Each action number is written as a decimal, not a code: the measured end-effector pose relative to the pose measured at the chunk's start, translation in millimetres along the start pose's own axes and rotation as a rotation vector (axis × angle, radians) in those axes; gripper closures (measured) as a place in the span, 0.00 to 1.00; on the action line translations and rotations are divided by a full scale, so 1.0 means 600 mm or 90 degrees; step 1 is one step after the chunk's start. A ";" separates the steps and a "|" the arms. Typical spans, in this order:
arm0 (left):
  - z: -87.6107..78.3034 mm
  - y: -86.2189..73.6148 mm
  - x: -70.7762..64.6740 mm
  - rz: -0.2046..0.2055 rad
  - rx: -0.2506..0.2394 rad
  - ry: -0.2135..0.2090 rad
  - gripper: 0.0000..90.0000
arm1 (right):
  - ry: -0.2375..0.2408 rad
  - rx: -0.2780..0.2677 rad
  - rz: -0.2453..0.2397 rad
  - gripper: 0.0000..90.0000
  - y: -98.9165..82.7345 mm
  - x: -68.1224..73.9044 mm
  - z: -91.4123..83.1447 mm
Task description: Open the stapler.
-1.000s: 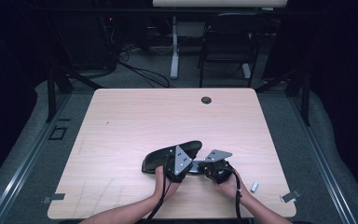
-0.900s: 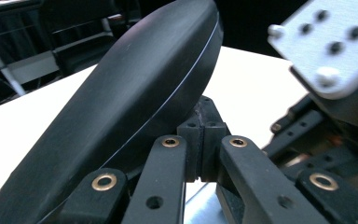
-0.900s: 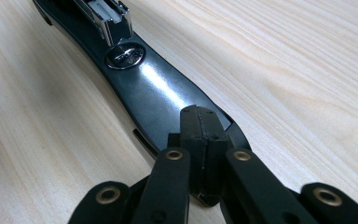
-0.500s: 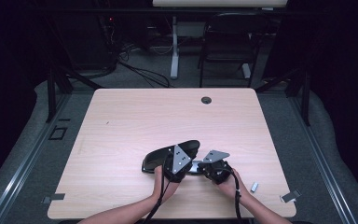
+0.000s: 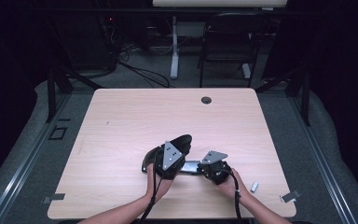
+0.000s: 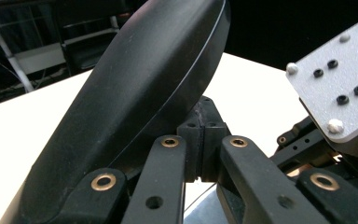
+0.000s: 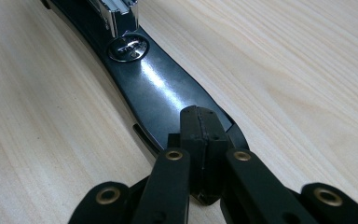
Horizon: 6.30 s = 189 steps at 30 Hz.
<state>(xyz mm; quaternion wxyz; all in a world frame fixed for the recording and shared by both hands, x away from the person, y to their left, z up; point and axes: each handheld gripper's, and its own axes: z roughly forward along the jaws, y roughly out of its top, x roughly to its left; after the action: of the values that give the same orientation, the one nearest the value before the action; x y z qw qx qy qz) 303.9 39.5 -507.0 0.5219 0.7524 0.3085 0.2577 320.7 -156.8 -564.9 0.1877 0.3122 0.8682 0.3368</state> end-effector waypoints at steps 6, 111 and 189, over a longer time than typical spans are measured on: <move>-0.013 0.008 0.011 -0.012 -0.006 0.006 1.00 | 0.002 0.000 0.005 1.00 0.000 -0.001 0.000; -0.180 -0.011 0.217 -0.185 -0.036 0.169 1.00 | -0.010 0.003 -0.014 1.00 0.002 0.003 0.001; -0.159 -0.036 0.150 -0.105 0.256 -0.135 0.01 | -0.009 0.160 0.169 0.07 0.009 -0.135 -0.106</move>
<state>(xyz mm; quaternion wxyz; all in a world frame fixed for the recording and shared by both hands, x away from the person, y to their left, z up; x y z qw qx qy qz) 292.9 171.0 -490.6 0.4107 0.8362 0.3573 0.0671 348.1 -237.4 -506.7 0.1068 0.4475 0.8534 0.2451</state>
